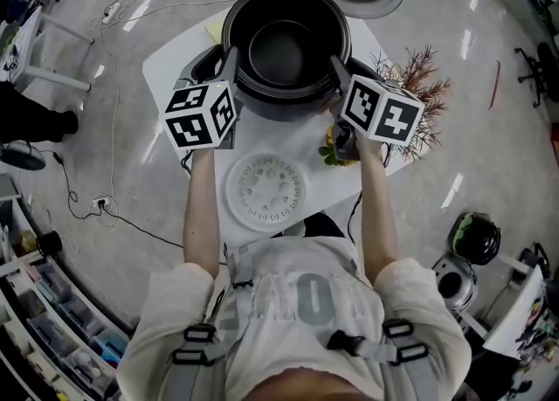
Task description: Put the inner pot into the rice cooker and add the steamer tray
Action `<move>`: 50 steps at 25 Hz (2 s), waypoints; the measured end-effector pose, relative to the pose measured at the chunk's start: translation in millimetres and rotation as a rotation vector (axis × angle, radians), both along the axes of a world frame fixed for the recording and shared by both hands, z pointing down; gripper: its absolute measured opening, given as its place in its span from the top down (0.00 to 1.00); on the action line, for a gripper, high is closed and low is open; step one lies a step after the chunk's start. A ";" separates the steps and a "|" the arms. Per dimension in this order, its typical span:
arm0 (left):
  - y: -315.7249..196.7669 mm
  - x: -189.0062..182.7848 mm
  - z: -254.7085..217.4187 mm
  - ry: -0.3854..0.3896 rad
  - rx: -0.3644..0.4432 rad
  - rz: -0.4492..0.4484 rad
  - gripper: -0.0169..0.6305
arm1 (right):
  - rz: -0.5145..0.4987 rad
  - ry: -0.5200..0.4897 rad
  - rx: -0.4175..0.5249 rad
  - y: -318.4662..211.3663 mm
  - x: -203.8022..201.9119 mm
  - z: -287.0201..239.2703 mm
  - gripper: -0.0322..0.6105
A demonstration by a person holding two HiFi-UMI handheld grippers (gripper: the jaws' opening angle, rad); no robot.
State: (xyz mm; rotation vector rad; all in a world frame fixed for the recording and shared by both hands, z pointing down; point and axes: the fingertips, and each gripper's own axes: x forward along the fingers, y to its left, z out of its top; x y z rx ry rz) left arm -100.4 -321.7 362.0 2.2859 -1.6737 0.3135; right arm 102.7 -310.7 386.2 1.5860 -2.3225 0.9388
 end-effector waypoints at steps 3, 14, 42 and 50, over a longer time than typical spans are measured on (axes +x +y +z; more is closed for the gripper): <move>-1.9 -1.3 8.1 -0.010 -0.017 -0.002 0.84 | -0.001 0.010 -0.008 -2.2 -1.0 5.7 0.77; -4.0 -3.5 33.0 -0.037 -0.068 -0.012 0.83 | -0.014 0.053 -0.027 -8.8 -2.8 22.3 0.77; -15.1 -6.5 38.5 0.017 -0.054 -0.053 0.83 | 0.002 0.085 0.069 -19.0 -0.6 22.3 0.73; -5.7 -21.1 -1.0 0.093 0.039 -0.082 0.83 | -0.026 0.161 0.214 -17.4 -5.2 -19.0 0.77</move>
